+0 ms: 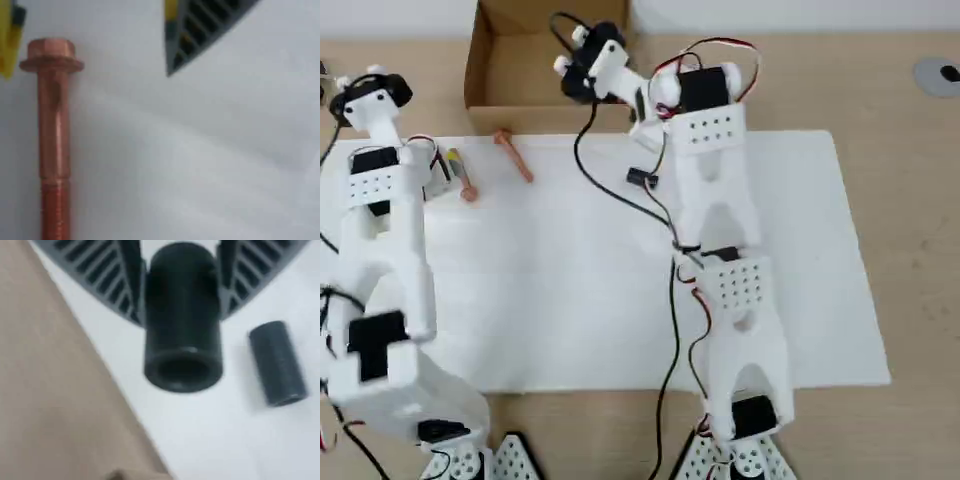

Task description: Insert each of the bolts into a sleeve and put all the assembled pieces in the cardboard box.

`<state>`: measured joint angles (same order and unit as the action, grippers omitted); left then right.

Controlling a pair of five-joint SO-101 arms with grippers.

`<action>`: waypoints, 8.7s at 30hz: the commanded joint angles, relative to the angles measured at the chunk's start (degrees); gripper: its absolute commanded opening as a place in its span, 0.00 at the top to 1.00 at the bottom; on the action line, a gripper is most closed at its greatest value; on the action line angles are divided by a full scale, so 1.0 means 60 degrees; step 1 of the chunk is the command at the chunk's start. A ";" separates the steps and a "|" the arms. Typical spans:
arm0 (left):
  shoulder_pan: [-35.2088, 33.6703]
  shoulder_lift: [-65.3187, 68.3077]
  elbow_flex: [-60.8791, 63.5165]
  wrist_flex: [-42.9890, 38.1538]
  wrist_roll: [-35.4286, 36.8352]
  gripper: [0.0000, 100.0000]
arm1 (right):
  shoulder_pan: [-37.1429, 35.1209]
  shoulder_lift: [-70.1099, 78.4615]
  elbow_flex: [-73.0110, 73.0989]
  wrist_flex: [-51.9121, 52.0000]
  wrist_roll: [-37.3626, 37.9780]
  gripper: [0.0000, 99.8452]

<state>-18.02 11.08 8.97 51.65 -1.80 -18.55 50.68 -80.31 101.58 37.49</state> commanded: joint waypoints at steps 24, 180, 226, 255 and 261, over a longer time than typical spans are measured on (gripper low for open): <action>0.1201 0.2689 -0.2916 0.1612 0.0835 1.00 | -0.0725 -0.3421 0.2571 0.0147 -0.0103 0.99; -0.0220 -0.5253 0.0835 0.8132 -0.0337 0.98 | -0.0725 -1.0821 0.9253 0.0147 -0.0381 0.99; -0.0234 0.3480 -0.6330 0.7839 -0.0513 0.92 | -0.0725 -1.1275 1.0440 0.0147 -0.0366 0.99; -0.2227 -0.2571 0.1670 0.5070 -0.6066 0.88 | -0.0755 -1.1275 1.0410 0.0147 -0.0645 0.99; -0.2212 -0.2571 0.2374 0.4029 -0.6462 0.88 | -0.0740 -1.1275 1.0454 0.0147 -0.0645 0.99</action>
<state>-30.77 -1.76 22.59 77.76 -39.34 -22.68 -14.64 -17.63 101.67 34.15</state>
